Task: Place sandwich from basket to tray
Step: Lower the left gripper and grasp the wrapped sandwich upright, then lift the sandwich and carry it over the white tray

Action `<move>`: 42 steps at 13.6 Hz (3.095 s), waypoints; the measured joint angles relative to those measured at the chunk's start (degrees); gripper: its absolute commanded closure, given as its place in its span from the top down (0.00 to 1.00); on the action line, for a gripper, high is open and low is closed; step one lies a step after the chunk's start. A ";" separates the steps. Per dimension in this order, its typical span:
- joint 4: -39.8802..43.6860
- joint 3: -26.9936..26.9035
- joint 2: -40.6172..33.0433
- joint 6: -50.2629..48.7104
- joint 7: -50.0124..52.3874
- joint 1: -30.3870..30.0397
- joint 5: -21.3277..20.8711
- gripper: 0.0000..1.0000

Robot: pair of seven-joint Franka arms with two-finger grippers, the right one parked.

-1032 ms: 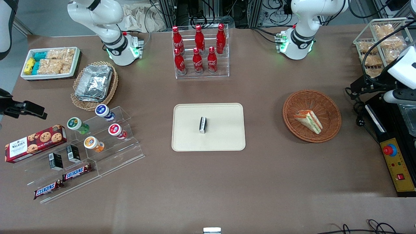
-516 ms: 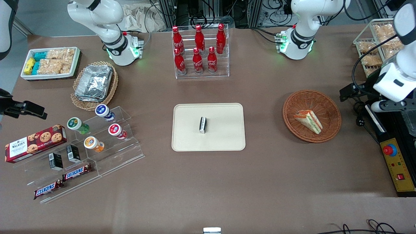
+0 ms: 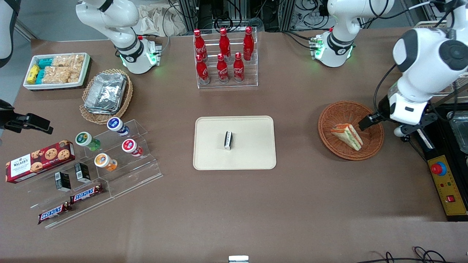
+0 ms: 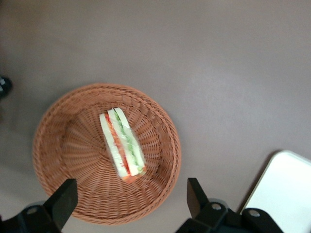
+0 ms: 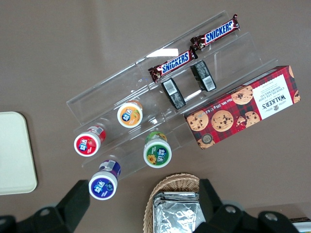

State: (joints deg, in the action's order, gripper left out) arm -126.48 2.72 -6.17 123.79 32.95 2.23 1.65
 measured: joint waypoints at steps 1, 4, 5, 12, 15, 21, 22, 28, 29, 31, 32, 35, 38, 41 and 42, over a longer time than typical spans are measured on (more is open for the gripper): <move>-1.12 0.19 0.21 1.29 2.57 0.00 0.00 1.00; -5.19 0.18 1.61 7.91 10.03 -0.04 0.00 1.00; -6.73 0.17 2.22 10.48 11.55 -0.05 0.00 1.00; -17.05 -0.16 7.51 24.88 14.77 -0.35 0.03 1.00; -17.69 -0.27 10.83 28.30 15.96 -0.37 0.39 0.84; -17.48 -0.60 13.39 29.76 17.03 -0.37 0.52 0.00; -17.35 -0.61 13.37 29.86 17.29 -0.38 0.52 0.00; -14.16 -0.50 8.76 21.91 13.18 -0.30 -0.09 0.00; -12.29 -0.48 7.09 17.47 10.49 -0.29 -0.17 0.00; -7.35 -0.48 3.92 8.12 5.30 -0.29 -0.23 0.00; -4.21 -0.47 2.96 3.01 3.09 -0.29 -0.23 0.00; 8.17 -0.09 2.76 -12.12 -0.02 -0.02 -0.24 0.00; 21.24 2.20 4.84 -22.59 -0.71 2.50 -0.24 0.00; 28.86 6.42 10.12 -23.26 -0.44 6.93 -0.54 0.00; 31.09 7.70 12.70 -23.17 -0.13 8.83 -0.79 0.00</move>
State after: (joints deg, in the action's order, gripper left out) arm -95.38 10.42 6.53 100.62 32.82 11.05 0.86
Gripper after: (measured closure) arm 0.789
